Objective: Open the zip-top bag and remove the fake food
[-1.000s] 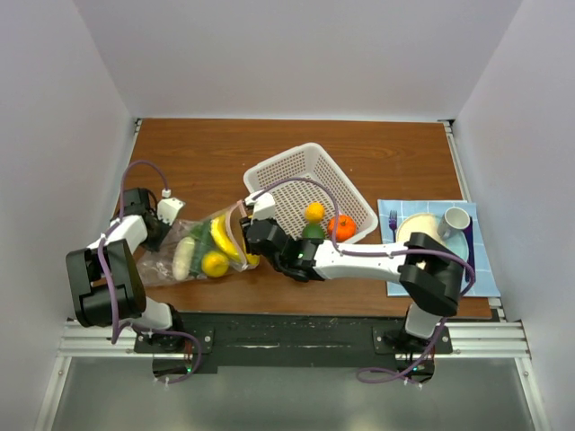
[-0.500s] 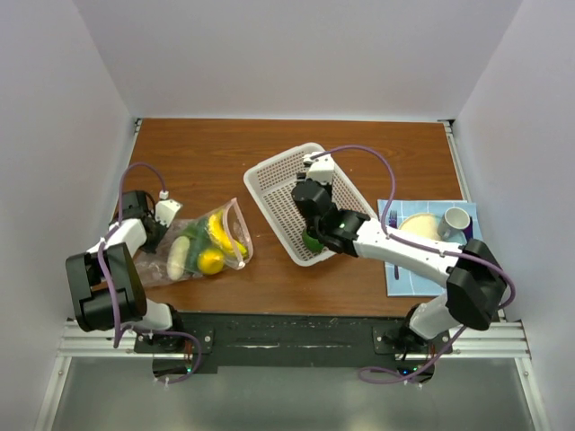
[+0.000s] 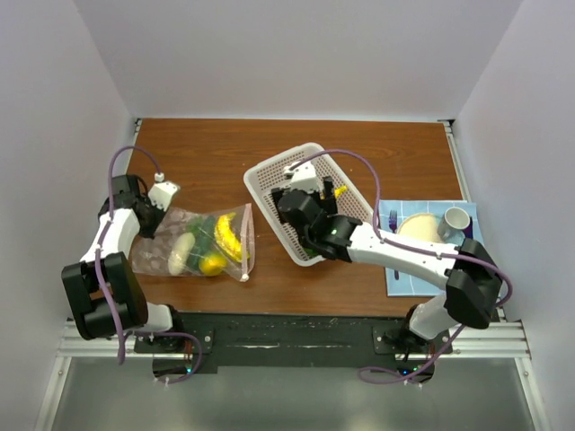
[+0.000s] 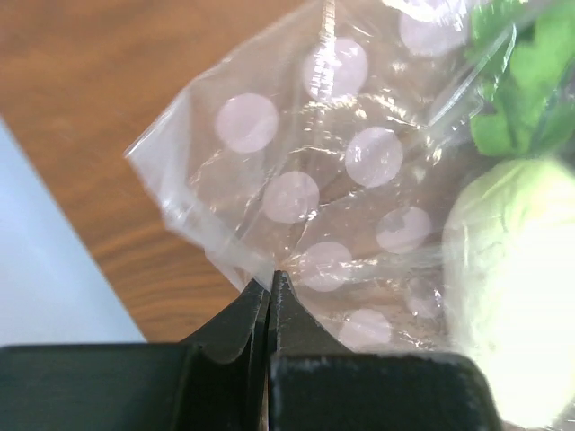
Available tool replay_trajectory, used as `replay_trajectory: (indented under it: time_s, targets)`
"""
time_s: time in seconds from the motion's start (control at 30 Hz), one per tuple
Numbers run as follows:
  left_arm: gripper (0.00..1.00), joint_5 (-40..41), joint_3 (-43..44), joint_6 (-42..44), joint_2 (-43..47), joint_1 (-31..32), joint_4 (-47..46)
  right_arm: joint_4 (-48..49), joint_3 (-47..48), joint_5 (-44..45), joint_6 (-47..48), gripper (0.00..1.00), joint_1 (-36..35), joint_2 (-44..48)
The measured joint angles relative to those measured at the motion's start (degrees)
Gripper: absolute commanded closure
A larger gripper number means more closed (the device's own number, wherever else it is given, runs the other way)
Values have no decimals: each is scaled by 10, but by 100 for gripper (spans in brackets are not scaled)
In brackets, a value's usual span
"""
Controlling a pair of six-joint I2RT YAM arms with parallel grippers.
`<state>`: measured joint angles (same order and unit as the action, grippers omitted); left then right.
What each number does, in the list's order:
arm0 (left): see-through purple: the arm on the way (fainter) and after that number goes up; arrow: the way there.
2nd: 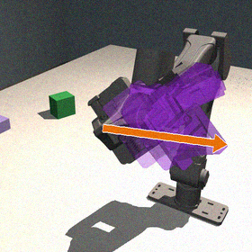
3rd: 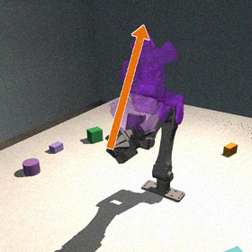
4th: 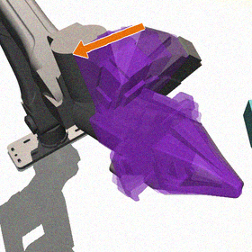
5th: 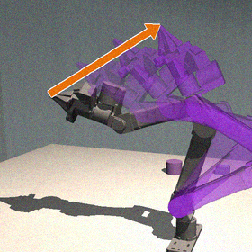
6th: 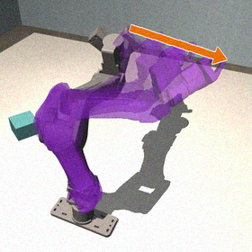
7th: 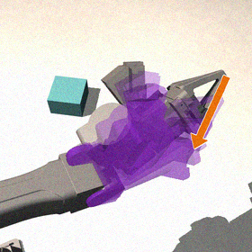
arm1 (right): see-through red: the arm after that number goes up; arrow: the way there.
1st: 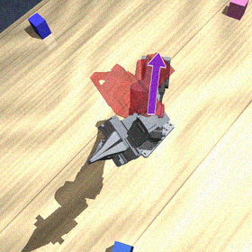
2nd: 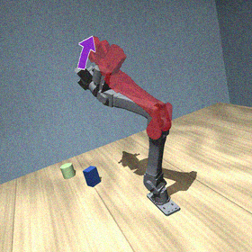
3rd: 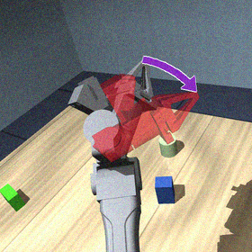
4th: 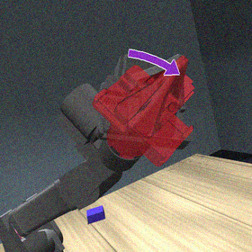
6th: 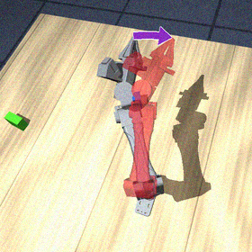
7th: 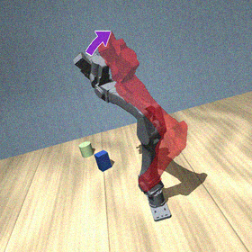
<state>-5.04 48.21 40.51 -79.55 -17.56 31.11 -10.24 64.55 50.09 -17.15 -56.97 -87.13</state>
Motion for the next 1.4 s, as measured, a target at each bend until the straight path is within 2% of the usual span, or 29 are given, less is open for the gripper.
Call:
replay_trajectory:
  time_s: [0.13, 0.23, 0.4, 0.57, 0.7, 0.93, 1.1, 1.4]
  targets:
    - [100, -13, 27, -10, 7, 1, 5, 62, 5, -19, 68, 1, -65, -1]
    - [100, -11, 28, -11, 2, 1, 3, 80, 7, -57, 93, 1, -77, -21]
    - [100, 0, 27, -11, -47, 1, -28, 87, 5, -123, 101, 2, -81, -52]
    - [100, 27, 21, -18, -122, 12, -73, 108, -3, -149, 96, 3, -109, -95]
    - [100, 58, 12, -20, -131, 39, -104, 135, 2, -150, 103, 2, -126, -143]
    - [100, 113, -14, -19, -126, 92, -152, 168, 58, -176, 102, 1, -123, -218]
    - [100, 123, -24, -19, -121, 98, -168, 177, 94, -197, 83, 1, -123, -258]
    - [100, 156, -63, 14, -115, 96, -240, 142, 61, -177, 76, 1, -120, -224]
